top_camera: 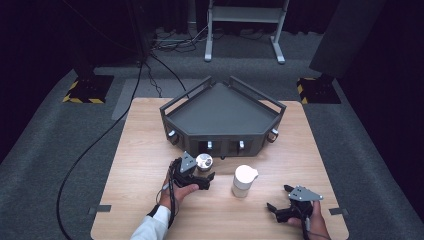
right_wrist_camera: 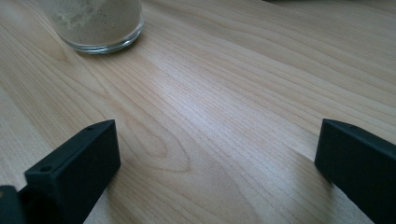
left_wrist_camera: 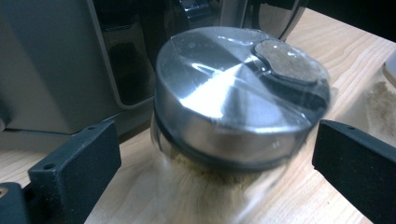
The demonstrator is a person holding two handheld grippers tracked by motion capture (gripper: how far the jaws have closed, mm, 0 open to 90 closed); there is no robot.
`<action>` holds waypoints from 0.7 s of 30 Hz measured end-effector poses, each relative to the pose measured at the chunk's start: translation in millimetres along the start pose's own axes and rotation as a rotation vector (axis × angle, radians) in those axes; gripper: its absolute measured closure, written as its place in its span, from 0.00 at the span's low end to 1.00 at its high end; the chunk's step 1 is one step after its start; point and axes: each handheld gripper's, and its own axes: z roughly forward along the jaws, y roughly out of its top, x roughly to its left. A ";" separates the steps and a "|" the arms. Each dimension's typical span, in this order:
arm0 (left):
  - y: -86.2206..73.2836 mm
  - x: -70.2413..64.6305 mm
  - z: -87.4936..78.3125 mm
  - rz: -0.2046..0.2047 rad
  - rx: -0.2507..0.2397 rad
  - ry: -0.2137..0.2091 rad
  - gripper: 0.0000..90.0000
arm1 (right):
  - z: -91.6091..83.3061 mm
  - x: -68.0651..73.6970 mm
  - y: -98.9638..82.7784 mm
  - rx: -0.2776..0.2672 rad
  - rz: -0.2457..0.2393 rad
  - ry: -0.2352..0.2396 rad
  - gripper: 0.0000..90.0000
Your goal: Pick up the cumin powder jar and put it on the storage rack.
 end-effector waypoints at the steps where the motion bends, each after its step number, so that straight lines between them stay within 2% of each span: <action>1: 0.4 0.3 1.1 -0.002 0.000 -0.002 0.01 | 0.0 0.0 0.0 0.000 0.000 0.000 0.00; 10: 1.3 1.3 6.9 -0.005 -0.016 -0.018 0.06 | 0.0 0.0 0.0 0.000 0.000 0.000 0.00; 13: 0.1 3.8 6.6 -0.015 -0.032 -0.030 0.12 | 0.0 0.0 0.0 0.000 0.000 0.000 0.00; 15: 1.4 4.4 5.4 -0.002 -0.031 -0.033 0.18 | 0.0 0.1 0.0 0.000 0.000 0.000 0.00; 21: 2.6 5.6 2.8 0.007 -0.029 -0.030 0.27 | 0.0 0.0 0.0 0.000 0.000 0.000 0.00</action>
